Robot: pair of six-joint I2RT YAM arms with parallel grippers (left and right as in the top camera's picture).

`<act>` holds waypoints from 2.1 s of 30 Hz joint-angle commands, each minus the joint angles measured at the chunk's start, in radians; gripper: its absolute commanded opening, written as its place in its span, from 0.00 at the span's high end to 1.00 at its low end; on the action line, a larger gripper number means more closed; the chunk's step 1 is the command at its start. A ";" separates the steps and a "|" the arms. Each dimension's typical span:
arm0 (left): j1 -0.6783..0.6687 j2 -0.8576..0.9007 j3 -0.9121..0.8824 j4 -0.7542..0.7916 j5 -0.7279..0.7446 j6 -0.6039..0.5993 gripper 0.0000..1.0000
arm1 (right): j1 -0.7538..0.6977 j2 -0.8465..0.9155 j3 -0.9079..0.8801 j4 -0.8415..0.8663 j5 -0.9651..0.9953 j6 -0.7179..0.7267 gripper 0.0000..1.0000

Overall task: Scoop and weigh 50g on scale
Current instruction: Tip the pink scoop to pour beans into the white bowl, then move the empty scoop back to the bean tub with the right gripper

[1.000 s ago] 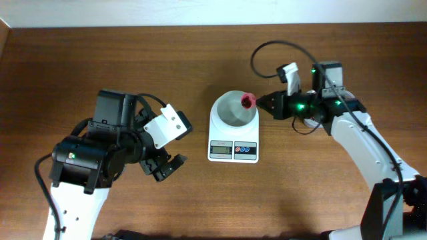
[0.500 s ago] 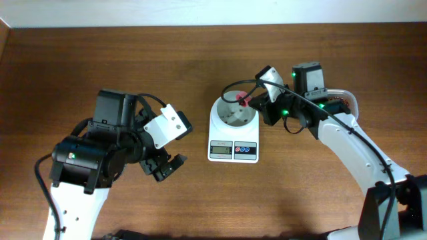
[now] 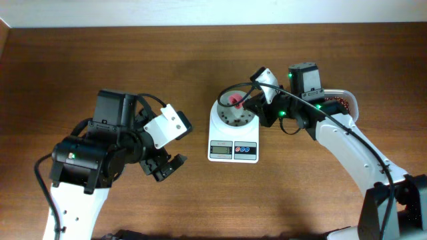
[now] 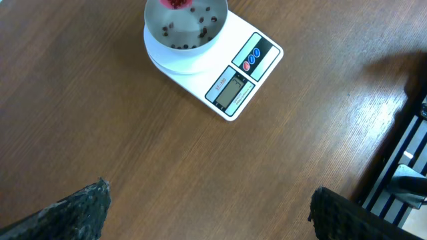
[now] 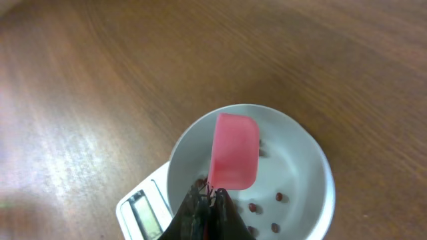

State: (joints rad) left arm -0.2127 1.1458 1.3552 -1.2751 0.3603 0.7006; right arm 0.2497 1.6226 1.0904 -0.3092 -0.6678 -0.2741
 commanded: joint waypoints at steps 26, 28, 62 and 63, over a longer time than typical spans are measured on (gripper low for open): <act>0.006 -0.004 -0.007 0.001 0.018 0.019 0.01 | -0.008 0.002 0.014 -0.023 0.092 -0.196 0.96; 0.006 -0.004 -0.008 0.001 0.017 0.019 0.01 | -0.008 -0.002 0.017 -0.023 0.101 -0.182 0.96; 0.006 -0.004 -0.007 0.001 0.018 0.019 0.01 | -0.512 -0.039 0.077 -0.436 0.522 -0.024 0.96; 0.006 -0.004 -0.007 0.001 0.018 0.019 0.01 | -0.512 -0.037 0.077 -0.439 0.522 -0.024 0.96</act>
State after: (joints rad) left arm -0.2127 1.1458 1.3552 -1.2751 0.3607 0.7006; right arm -0.2558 1.5806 1.1603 -0.7414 -0.1677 -0.2924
